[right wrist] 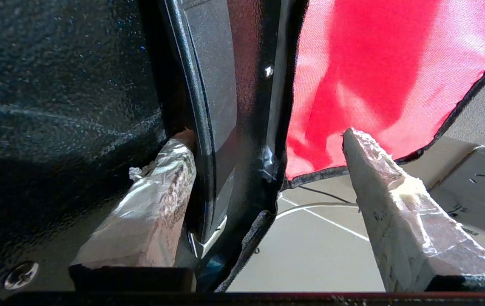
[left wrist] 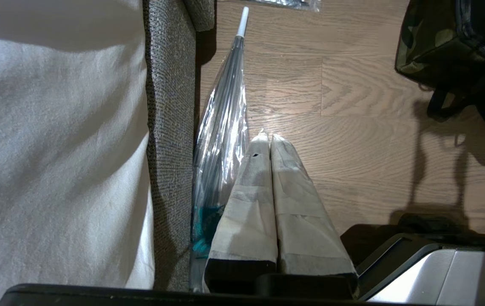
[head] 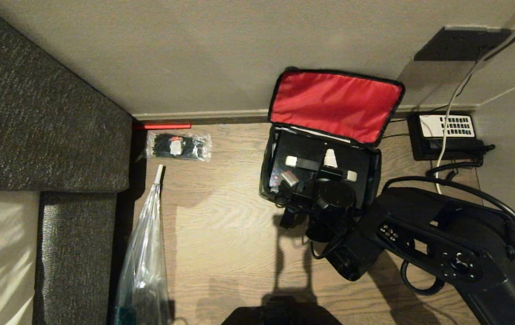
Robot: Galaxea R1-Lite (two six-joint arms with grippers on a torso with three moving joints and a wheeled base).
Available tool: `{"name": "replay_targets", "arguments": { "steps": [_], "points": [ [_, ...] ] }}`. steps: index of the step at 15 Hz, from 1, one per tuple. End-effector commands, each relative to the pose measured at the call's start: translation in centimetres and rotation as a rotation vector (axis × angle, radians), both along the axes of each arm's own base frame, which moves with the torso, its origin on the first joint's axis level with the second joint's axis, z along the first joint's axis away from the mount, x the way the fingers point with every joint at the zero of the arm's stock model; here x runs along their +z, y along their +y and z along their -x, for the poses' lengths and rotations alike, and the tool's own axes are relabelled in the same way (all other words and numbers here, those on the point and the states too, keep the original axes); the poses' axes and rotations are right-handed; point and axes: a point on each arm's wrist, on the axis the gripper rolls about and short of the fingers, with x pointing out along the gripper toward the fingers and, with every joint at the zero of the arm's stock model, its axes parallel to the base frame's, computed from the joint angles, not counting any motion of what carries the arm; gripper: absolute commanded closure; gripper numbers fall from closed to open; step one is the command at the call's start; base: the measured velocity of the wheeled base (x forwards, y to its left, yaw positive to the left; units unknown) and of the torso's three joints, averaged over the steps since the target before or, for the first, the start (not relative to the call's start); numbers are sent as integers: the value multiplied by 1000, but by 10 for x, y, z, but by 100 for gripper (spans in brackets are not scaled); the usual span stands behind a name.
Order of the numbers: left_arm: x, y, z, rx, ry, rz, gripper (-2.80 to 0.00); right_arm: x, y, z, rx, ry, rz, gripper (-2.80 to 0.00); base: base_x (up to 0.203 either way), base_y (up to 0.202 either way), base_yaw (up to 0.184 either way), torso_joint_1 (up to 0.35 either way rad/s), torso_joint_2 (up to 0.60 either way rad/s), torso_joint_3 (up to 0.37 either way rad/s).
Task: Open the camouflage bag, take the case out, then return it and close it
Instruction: Grip the handle
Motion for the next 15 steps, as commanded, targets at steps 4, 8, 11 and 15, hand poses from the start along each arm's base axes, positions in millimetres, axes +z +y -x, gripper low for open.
{"name": "replay_targets", "arguments": {
  "steps": [4,8,11,15],
  "points": [
    [-1,0,0,2,2,1,0,-1,0,0,-5,-1,6,-280,0,0,0,1,4,80],
    [-1,0,0,1,2,-2,0,-2,0,0,-5,0,6,-280,0,0,0,1,11,178],
    [-1,0,0,-1,2,-10,0,-2,-1,0,-8,1,8,-280,0,0,0,3,1,35],
    [-1,0,0,-3,5,-8,0,-4,0,-2,-8,1,10,-280,0,0,0,1,1,7]
  ]
}}
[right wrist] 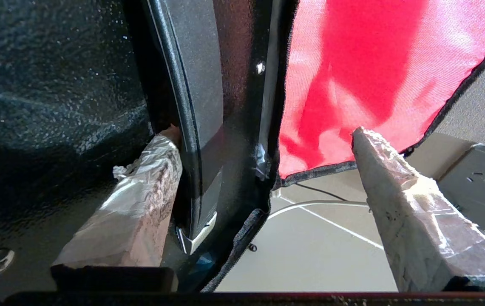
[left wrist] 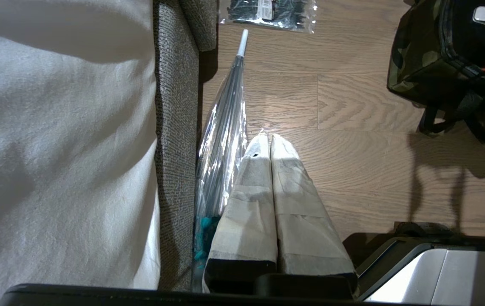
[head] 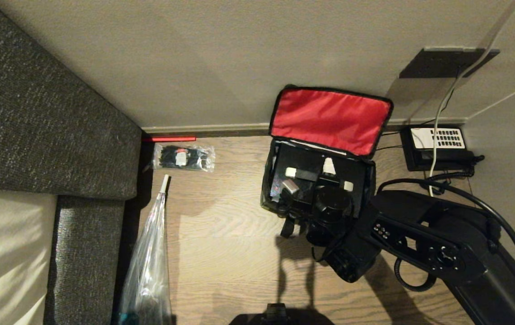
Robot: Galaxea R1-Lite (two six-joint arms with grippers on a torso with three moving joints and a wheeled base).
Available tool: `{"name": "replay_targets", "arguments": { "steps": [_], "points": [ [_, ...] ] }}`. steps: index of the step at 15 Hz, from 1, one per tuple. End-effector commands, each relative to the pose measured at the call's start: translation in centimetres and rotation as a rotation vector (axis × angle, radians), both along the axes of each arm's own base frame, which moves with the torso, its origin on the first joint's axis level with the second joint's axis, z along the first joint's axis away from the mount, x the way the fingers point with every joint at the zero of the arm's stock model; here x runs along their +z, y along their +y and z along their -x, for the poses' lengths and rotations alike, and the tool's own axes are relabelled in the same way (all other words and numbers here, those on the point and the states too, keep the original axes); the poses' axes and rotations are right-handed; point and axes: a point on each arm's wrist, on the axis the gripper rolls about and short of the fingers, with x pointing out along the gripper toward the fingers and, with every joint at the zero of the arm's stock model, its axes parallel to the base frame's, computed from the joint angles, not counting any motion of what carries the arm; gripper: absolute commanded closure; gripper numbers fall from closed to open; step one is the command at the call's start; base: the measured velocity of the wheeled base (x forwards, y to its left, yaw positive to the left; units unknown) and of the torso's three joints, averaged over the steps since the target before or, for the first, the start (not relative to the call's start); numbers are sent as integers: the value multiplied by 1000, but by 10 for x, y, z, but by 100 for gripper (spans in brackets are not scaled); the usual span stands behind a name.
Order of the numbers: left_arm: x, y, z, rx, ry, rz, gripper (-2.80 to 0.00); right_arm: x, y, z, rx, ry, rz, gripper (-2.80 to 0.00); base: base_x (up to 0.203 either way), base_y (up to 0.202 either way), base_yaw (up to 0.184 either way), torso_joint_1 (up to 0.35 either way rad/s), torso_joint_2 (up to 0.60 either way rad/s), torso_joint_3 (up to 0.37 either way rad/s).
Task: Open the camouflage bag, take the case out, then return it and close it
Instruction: Grip the handle
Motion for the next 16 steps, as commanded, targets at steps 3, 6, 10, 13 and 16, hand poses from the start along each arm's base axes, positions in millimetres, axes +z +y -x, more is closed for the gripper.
{"name": "replay_targets", "arguments": {
  "steps": [3,6,10,13,16],
  "points": [
    [0,0,0,2,-1,0,0,5,0,0,-4,-18,-10,-280,0,0,0,0,0,0],
    [0,0,0,0,-1,-2,0,6,1,0,-4,-20,-10,-280,0,0,0,0,0,0],
    [1,0,0,0,-3,-3,0,6,1,-1,-4,-20,-9,-280,-54,0,-1,1,0,2],
    [0,0,0,1,-3,-5,0,5,1,0,-4,-19,-10,-280,-191,0,0,4,2,3],
    [1,0,0,-1,-4,-7,0,5,1,-1,-4,-20,-10,-280,-99,0,0,1,2,1]
  ]
}}
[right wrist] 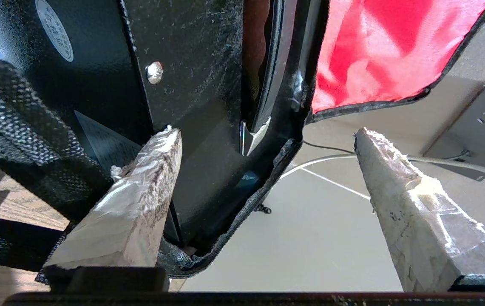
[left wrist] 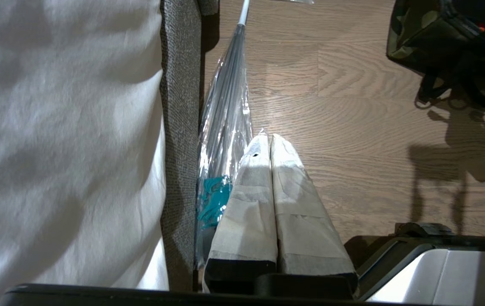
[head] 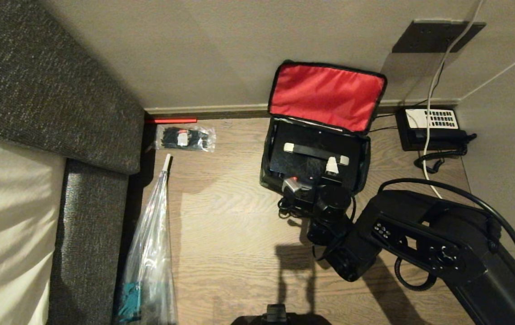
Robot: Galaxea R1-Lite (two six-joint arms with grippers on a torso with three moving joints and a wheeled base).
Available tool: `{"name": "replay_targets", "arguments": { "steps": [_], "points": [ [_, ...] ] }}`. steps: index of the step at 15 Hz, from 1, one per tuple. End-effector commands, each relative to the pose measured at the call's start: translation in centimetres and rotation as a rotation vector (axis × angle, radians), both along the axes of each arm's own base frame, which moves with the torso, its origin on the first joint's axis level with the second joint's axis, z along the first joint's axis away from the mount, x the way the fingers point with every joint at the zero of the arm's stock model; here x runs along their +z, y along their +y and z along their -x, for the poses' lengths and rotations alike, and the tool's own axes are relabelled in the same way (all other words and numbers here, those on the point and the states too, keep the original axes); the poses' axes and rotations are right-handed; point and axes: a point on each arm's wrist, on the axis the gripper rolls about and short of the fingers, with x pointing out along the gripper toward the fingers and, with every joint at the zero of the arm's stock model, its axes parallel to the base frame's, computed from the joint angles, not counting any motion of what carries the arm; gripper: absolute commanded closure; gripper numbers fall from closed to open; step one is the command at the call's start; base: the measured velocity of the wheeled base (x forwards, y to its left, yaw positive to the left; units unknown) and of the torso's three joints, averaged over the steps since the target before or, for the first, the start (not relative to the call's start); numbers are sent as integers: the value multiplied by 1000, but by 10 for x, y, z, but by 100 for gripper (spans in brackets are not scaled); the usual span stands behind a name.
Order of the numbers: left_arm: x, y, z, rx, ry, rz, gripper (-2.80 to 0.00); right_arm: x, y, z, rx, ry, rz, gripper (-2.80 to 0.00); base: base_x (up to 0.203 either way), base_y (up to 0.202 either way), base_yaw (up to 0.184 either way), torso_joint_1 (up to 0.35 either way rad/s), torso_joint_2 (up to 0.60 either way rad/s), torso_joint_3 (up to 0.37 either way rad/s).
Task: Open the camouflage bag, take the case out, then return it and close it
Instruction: Grip the handle
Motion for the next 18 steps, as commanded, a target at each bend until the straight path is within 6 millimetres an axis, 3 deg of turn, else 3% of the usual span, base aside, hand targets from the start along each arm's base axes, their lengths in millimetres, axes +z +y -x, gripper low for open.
{"name": "replay_targets", "arguments": {
  "steps": [1,18],
  "points": [
    [0,0,0,-1,-1,0,0,4,0,0,-4,-11,-1,-280,0,0,0,0,0,0],
    [0,0,0,1,0,4,0,5,1,-1,-4,-16,-4,-280,15,0,1,0,-1,1]
  ]
}}
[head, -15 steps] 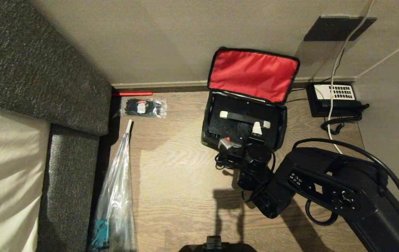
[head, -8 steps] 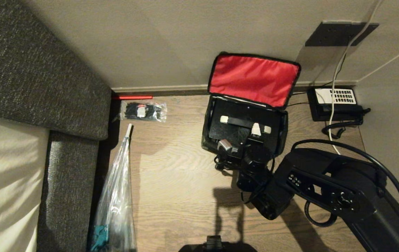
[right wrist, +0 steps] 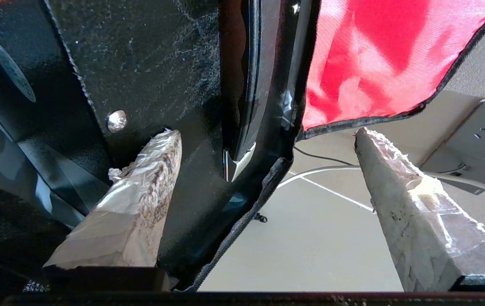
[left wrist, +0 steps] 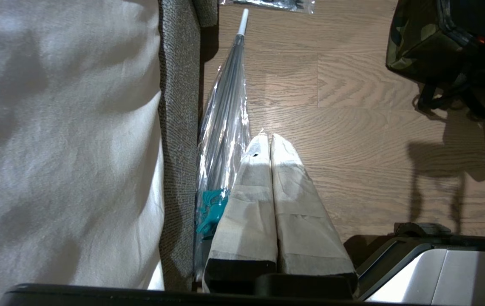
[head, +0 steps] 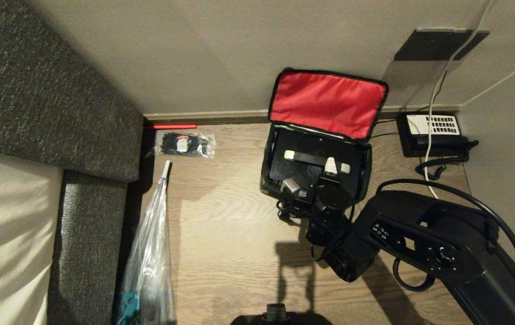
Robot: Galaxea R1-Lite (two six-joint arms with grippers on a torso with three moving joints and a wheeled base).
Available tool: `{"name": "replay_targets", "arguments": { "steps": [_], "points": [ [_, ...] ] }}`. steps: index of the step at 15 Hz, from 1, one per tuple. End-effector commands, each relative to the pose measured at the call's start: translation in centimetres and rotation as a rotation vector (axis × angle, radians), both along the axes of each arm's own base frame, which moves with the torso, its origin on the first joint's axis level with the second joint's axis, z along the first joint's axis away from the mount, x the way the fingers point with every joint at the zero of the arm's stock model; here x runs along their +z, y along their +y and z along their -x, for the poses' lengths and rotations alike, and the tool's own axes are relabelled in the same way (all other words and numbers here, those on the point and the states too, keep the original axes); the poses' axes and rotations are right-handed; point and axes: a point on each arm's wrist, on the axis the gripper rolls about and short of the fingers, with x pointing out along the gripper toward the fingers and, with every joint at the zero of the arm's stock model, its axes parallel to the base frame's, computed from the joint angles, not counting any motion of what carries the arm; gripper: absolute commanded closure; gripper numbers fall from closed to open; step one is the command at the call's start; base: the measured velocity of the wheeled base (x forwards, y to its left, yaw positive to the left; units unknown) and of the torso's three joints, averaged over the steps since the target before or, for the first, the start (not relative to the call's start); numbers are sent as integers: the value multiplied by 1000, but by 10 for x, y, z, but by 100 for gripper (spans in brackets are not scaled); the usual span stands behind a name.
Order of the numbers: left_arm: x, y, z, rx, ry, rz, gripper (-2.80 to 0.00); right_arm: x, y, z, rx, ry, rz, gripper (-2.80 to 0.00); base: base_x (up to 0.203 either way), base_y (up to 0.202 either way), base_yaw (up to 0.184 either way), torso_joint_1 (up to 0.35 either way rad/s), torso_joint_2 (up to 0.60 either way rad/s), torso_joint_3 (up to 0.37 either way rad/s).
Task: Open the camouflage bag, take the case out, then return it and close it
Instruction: Grip the handle
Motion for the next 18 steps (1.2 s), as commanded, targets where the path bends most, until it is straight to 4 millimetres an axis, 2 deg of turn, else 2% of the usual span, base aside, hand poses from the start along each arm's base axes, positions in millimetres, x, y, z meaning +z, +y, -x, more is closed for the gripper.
{"name": "replay_targets", "arguments": {
  "steps": [1,7,13,18],
  "points": [
    [0,0,0,2,-2,1,0,2,0,0,-4,-8,1,-280,0,0,0,0,0,0],
    [0,0,0,4,-2,7,0,2,0,0,-4,-7,2,-280,0,0,0,0,0,0],
    [0,0,0,2,-2,-5,0,-1,0,0,-4,-2,6,-280,0,0,0,2,0,-153],
    [0,0,0,2,-3,-5,0,5,0,0,-4,-10,9,-280,0,0,0,2,0,-26]
  ]
}}
